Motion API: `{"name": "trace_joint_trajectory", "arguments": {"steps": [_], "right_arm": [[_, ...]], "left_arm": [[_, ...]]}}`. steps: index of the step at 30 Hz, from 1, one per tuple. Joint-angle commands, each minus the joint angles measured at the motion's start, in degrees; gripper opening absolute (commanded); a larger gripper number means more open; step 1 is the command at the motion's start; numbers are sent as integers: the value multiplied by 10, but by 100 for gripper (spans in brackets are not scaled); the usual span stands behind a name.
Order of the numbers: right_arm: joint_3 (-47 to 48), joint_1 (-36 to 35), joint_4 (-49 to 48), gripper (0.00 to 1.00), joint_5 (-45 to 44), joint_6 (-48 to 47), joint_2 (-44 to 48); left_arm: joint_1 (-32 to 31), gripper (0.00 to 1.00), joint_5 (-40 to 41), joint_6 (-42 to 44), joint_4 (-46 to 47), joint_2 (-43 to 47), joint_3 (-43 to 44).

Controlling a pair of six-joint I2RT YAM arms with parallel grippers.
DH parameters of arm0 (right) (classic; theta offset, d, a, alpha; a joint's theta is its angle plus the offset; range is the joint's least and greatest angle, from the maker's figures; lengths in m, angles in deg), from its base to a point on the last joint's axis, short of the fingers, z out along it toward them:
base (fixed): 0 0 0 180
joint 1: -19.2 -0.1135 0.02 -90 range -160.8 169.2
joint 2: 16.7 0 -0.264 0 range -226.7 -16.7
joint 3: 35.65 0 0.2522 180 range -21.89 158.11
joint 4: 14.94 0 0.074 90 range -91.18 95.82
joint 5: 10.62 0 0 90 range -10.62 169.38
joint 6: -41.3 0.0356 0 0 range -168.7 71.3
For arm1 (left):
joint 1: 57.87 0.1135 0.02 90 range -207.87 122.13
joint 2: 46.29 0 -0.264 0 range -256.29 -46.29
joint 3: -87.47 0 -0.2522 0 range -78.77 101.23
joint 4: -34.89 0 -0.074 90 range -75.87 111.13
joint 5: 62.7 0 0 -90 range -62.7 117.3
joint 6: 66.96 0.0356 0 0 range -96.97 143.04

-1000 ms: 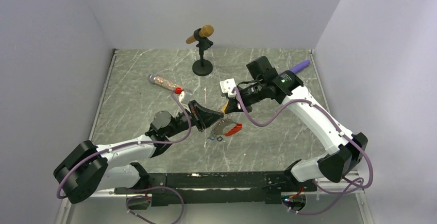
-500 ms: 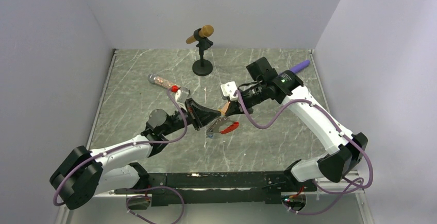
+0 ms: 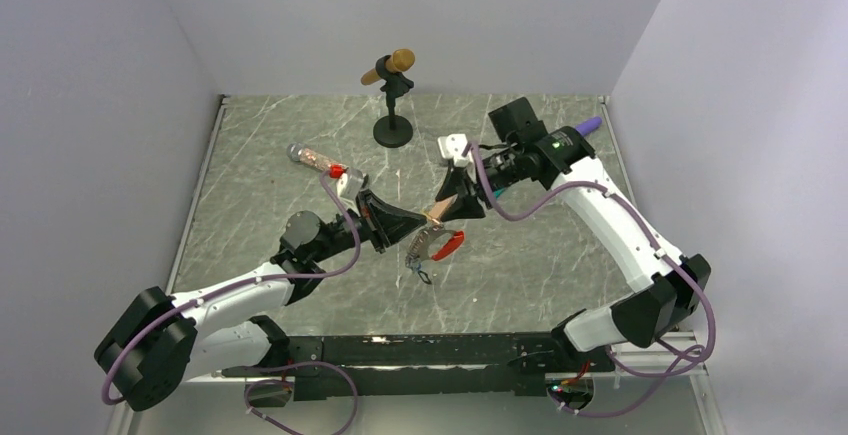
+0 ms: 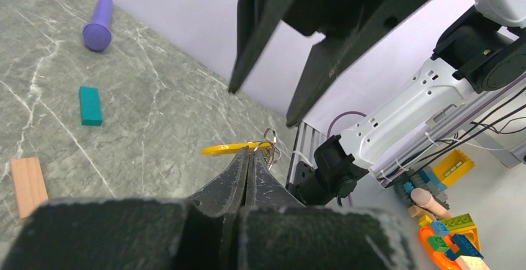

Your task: Put the keys on the keyring

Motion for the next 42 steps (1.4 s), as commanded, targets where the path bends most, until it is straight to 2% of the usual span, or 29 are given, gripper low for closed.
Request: {"name": "trace_joint_trajectory", "arguments": {"steps": [1,6,11,16,24,27,32,39,42], "right_arm": [[28,48,-24,51,85,34,8],[-4,100,-39,56,115,41,29],[-77,143,-70,60,121,44,63],[-160,183,-119,64,134,57,105],[-259,236,-174,65,165,50,141],[-280,257,-185,66,180,48,147],[-292,278,-183,66,184,35,156],[-306,328,-192,68,188,37,177],[-308,358,-200,69,189,45,191]], "left_arm": [[7,0,-11,29,-1,13,13],[15,0,-21,85,-89,37,39],[15,0,8,206,-299,85,108],[22,0,26,306,-472,79,192],[52,0,40,356,-565,63,239],[60,0,13,328,-537,44,233],[64,0,-54,237,-409,-33,229],[62,0,-118,186,-362,-182,356],[53,0,-156,115,-258,-236,361]]}}
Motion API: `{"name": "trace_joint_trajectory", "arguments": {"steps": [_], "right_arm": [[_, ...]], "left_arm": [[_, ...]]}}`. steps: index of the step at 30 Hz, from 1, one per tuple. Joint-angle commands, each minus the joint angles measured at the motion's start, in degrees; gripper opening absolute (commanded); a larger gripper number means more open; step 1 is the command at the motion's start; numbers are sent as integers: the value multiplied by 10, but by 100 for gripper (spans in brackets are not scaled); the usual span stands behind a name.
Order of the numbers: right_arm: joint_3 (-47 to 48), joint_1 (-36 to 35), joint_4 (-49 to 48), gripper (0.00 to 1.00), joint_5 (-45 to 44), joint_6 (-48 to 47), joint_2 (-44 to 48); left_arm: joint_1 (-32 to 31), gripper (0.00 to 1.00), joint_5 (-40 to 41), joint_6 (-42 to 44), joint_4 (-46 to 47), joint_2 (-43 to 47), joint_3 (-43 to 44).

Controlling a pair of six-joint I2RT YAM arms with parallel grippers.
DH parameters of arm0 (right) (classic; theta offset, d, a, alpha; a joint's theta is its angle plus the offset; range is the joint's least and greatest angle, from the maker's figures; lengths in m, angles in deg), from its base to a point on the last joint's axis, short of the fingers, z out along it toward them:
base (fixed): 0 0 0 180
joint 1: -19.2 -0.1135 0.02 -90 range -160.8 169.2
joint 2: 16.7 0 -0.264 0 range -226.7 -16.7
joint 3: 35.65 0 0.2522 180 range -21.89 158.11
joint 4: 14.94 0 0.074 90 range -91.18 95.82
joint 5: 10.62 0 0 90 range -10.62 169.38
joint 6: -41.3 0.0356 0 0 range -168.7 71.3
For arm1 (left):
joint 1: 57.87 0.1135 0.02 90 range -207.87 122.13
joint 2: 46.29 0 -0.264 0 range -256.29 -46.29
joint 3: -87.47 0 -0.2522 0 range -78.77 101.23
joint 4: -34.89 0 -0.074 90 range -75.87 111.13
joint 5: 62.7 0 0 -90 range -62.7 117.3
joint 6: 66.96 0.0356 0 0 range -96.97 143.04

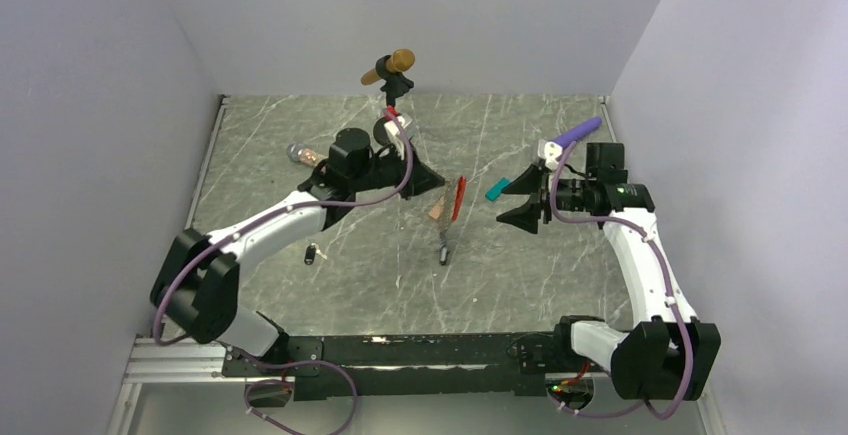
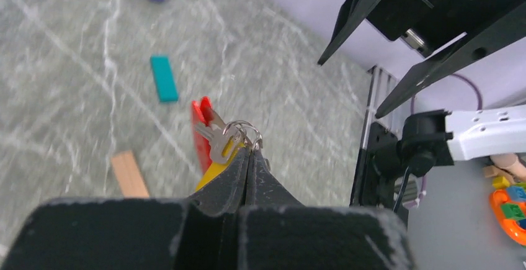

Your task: Put the keys on the keyring

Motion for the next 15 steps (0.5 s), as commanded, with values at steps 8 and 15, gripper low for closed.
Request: {"name": "trace_joint_trajectory", "arguments": {"steps": [8,15], "right_arm": [[-2,72,-33,69,36,2,36],[-9,118,-51,69,47,24,48]], "left_arm": [[-98,0,-111,-202,274,-255,190],[-122,0,-118,-301,340,-382,328]]}}
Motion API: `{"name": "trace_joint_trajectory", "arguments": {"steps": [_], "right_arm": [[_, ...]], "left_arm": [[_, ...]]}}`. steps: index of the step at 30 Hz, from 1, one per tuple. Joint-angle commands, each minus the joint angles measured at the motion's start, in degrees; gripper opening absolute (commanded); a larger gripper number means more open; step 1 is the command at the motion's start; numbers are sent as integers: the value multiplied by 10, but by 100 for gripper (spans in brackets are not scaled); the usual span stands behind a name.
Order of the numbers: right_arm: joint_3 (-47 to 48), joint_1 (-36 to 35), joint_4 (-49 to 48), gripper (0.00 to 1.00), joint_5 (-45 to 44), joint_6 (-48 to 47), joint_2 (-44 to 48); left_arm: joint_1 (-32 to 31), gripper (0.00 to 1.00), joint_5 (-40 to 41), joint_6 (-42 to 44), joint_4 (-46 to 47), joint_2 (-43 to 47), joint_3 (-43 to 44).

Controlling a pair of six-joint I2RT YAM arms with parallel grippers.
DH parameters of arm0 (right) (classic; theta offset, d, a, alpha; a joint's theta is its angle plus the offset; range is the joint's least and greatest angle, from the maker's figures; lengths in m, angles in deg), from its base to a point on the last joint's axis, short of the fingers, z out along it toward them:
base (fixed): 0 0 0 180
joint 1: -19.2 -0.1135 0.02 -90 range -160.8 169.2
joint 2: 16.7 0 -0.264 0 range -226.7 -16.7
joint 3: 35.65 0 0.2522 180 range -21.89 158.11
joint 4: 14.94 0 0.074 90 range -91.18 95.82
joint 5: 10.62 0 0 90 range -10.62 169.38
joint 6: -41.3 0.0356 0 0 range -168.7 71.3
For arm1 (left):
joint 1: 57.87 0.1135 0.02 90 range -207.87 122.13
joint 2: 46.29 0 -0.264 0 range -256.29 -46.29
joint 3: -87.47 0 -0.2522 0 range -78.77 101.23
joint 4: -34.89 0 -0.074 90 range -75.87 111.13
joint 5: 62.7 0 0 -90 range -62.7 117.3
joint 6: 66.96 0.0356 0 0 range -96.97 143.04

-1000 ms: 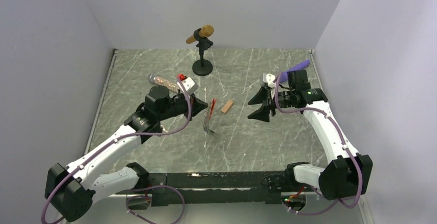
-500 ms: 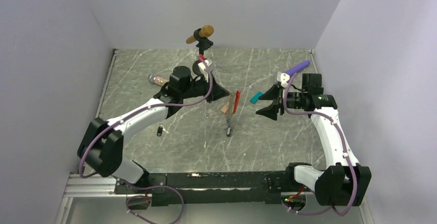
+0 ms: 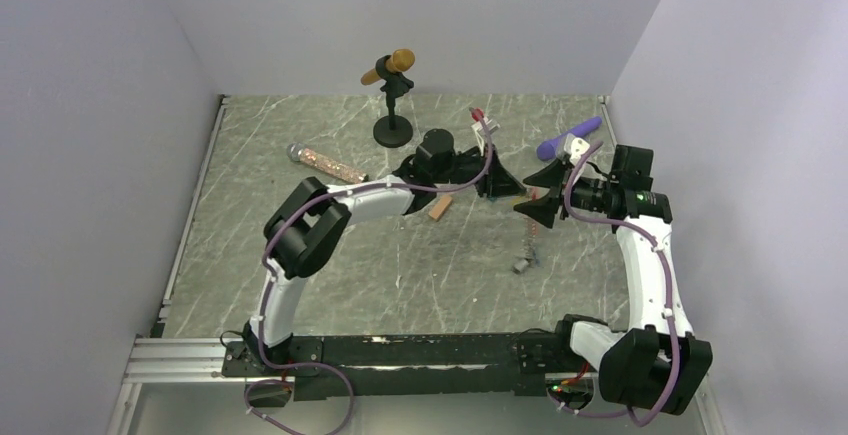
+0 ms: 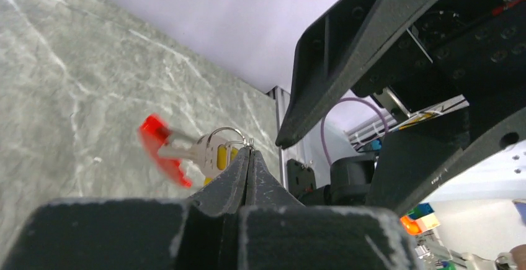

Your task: Put the keys on the keyring

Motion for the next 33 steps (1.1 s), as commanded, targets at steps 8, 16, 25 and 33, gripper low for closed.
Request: {"name": "trace_joint_trajectory", "arguments": {"steps": [8,16,25,33], "right_arm": [[-3,27,-33,69,29,13,14],[-4,35,-32,69,31,10,12],[-4,38,-27,69,25,2,11],[-12,58,-47,70,25,24,19]], "left_arm": [[-19,0,31,-115,128,-81,-10],[-16,5,48,-10,3,-41,-93],[-17,41,167,161,-125,181,-218],[19,77,291,296,-145,505,-405]]}}
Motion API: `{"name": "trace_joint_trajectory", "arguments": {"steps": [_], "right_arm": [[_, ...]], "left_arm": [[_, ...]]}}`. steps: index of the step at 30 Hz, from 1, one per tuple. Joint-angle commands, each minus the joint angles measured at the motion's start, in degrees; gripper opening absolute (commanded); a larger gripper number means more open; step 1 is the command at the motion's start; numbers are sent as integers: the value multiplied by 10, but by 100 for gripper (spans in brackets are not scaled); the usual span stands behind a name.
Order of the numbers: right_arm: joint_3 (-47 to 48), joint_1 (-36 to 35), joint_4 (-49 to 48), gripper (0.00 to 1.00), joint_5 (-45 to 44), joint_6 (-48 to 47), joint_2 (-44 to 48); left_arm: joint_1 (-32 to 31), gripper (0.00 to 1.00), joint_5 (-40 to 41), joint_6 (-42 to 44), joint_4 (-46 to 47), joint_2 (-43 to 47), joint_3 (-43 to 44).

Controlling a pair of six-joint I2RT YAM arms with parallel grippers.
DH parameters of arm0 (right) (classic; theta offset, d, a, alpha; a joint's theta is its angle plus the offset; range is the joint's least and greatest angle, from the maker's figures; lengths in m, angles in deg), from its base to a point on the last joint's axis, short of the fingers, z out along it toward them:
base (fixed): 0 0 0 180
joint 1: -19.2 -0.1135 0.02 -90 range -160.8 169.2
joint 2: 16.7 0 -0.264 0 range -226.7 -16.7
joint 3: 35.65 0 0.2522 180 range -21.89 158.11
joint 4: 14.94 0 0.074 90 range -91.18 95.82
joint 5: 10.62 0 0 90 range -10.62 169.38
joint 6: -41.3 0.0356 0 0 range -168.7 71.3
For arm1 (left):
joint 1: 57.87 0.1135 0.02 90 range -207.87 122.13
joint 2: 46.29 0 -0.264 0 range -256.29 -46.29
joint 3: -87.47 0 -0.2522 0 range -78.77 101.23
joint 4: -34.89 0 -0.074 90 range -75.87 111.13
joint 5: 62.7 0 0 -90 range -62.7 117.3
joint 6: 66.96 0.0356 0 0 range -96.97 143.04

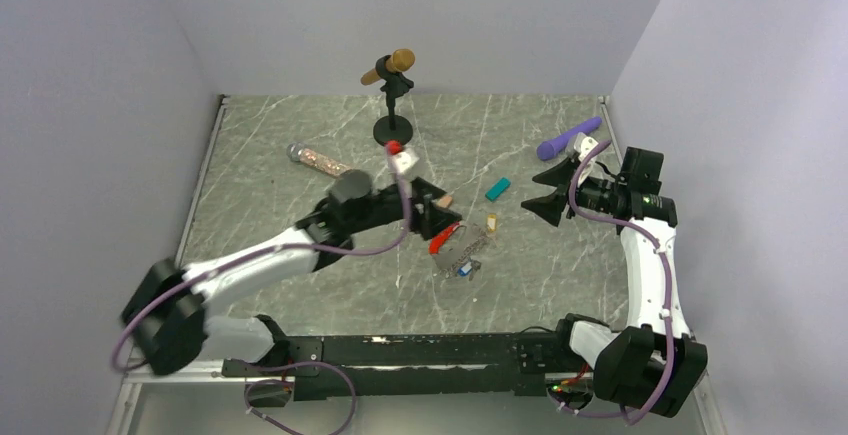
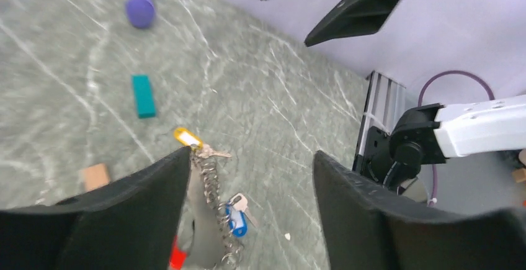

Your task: Put the keys on the keyring

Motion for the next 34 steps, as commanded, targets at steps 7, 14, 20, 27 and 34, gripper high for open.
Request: {"name": "trace_joint_trajectory", "arguments": {"steps": [7,14,20,27,34], "right_arm": [[-29,50,-84,70,34,77,44],[16,55,-38,71,-52,139,48],[73,58,-109,84,-214,397,73],[58,59,-143,100,-359,518,143],[25,58,-171,100,-346,544,163]], "left_arm": [[225,99,81,57,-213,381,-134],[280,99,153,180,-404,458,-95],[280,99,190,217,-407,521,-132],[280,100,189,224,-414,543,-132],[280,99,199,227,-418,547,-132]]}}
